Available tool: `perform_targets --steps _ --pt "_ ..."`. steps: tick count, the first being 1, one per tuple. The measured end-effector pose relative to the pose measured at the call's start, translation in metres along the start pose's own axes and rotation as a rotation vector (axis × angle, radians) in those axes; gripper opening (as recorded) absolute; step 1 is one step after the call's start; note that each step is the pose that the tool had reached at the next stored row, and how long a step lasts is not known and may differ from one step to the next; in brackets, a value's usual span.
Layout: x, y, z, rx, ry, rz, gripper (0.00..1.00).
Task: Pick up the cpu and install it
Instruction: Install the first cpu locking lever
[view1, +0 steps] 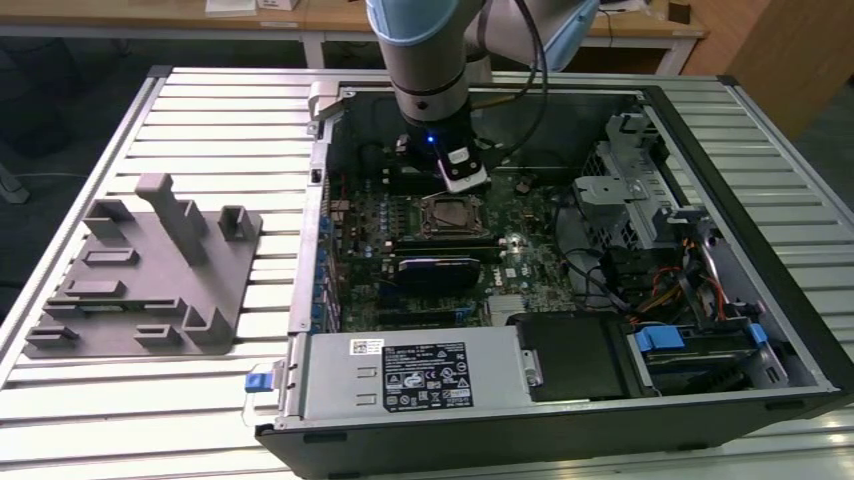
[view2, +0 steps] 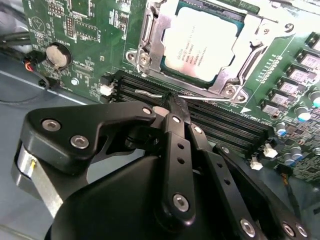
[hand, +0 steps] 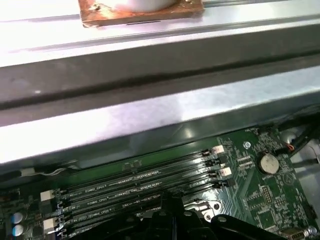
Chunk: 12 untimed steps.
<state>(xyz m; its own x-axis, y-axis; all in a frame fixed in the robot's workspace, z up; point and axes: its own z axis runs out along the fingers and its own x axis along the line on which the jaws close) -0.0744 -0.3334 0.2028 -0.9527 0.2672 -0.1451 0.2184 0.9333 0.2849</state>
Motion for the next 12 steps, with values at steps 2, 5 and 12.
perform_targets --steps 2,5,12 --pt "0.0001 -0.0001 0.0003 0.0003 0.0031 -0.012 0.11" --pt "0.0001 -0.0002 0.0009 0.0067 0.005 -0.026 0.11" --pt "0.0004 -0.0009 0.0026 0.0233 0.0052 -0.045 0.11"
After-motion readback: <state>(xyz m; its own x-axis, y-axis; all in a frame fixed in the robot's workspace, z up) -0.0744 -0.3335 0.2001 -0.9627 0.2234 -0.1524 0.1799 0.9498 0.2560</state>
